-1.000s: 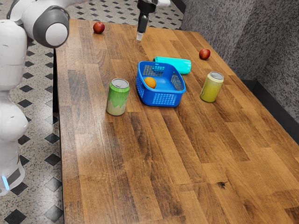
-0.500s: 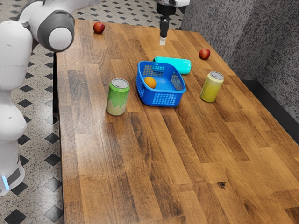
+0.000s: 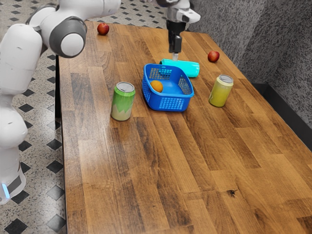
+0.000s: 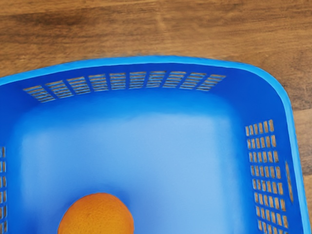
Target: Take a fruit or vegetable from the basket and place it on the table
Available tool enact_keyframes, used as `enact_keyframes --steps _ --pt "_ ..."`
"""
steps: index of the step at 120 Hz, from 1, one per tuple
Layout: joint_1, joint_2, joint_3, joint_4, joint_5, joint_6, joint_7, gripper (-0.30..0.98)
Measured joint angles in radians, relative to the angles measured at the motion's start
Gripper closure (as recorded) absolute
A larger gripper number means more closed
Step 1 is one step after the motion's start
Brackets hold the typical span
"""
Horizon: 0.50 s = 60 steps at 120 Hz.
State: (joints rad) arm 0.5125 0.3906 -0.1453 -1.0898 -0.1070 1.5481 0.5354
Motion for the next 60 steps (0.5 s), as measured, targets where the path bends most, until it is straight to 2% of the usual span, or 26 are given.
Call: enact_keyframes --steps 9,26,42,60 --pt "-0.005 0.04 0.002 -0.012 -0.003 0.024 -0.034 0.0" --pt "0.001 0.105 0.004 -0.016 0.047 0.051 -0.097 0.0" --pt "0.004 0.122 0.007 -0.022 0.088 0.066 -0.149 0.0" --pt "-0.011 0.138 0.006 -0.048 0.1 0.075 -0.196 0.0"
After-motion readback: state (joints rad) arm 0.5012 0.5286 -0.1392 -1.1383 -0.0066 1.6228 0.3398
